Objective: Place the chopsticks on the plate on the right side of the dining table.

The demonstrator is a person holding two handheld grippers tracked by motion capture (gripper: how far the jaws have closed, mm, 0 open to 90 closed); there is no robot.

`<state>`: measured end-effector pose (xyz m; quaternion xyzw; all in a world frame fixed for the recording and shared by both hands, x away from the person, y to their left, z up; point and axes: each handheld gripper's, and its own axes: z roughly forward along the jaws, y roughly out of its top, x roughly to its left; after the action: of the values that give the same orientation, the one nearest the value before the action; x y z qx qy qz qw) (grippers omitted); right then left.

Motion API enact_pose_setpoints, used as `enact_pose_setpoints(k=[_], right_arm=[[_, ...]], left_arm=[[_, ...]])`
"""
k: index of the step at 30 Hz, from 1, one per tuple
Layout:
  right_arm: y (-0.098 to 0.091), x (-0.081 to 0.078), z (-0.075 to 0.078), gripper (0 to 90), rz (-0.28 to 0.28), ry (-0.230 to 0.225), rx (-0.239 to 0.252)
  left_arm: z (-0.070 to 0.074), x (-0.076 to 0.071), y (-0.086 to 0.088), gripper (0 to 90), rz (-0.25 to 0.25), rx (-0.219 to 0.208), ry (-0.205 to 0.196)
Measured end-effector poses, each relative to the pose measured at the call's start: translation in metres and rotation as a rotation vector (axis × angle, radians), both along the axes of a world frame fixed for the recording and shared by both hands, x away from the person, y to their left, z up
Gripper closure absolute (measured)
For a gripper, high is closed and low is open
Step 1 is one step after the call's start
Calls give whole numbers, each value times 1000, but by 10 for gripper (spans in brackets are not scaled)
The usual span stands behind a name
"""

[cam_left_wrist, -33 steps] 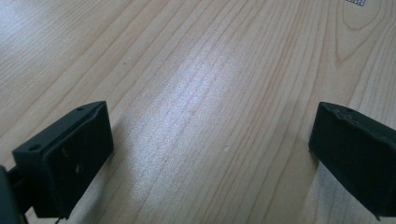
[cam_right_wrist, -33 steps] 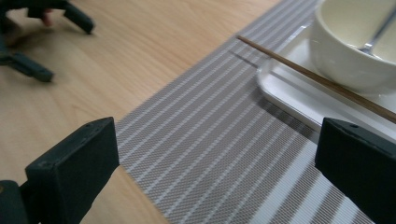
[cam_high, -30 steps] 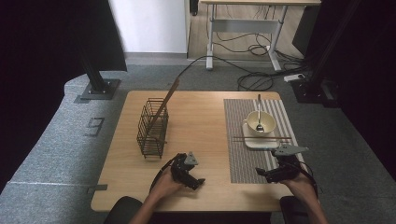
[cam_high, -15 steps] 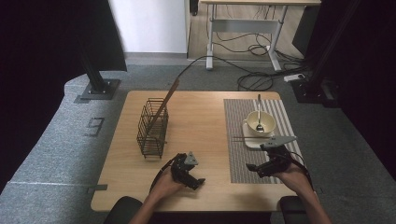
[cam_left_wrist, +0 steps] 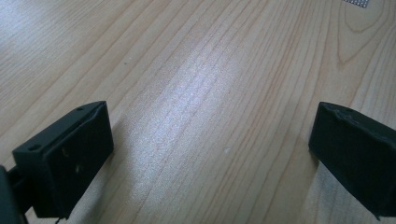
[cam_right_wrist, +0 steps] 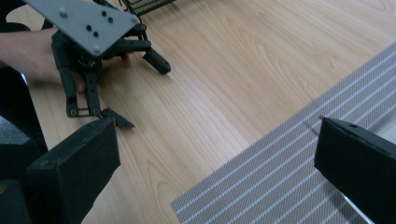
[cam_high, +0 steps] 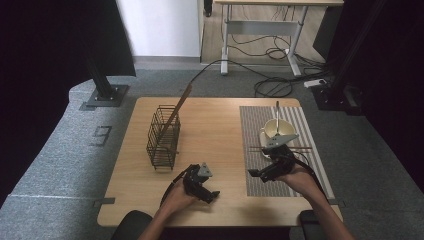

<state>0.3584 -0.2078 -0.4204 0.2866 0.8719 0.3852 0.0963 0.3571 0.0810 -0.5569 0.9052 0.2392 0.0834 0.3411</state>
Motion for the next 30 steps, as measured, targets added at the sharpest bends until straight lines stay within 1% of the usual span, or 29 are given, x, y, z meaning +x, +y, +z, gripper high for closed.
enact_pose_setpoints(k=[4, 6, 8, 11, 15, 17, 20, 26, 30], right_arm=[[9, 7, 6, 0, 17, 10, 30], [14, 10, 10, 0, 25, 4, 36], [19, 13, 13, 0, 34, -2, 29], [28, 18, 18, 0, 54, -2, 38], [40, 23, 25, 0, 69, -17, 32], [45, 25, 27, 0, 79, -18, 35], [54, 29, 31, 0, 89, -18, 32], [70, 34, 36, 2, 110, -19, 53], [83, 36, 38, 11, 127, -25, 50]], left_arm=[[0, 0, 0, 0, 3, -1, 0], [0, 0, 0, 0, 6, -1, 1], [0, 0, 0, 0, 5, 1, 0], [0, -1, -1, 0, 9, -1, 1], [0, -1, -1, 0, 7, -1, 1], [0, -1, -1, 0, 8, -2, 2], [0, -1, -1, 0, 8, -2, 1], [0, -1, -1, 0, 8, -2, 2], [0, -1, -1, 0, 9, -3, 3]])
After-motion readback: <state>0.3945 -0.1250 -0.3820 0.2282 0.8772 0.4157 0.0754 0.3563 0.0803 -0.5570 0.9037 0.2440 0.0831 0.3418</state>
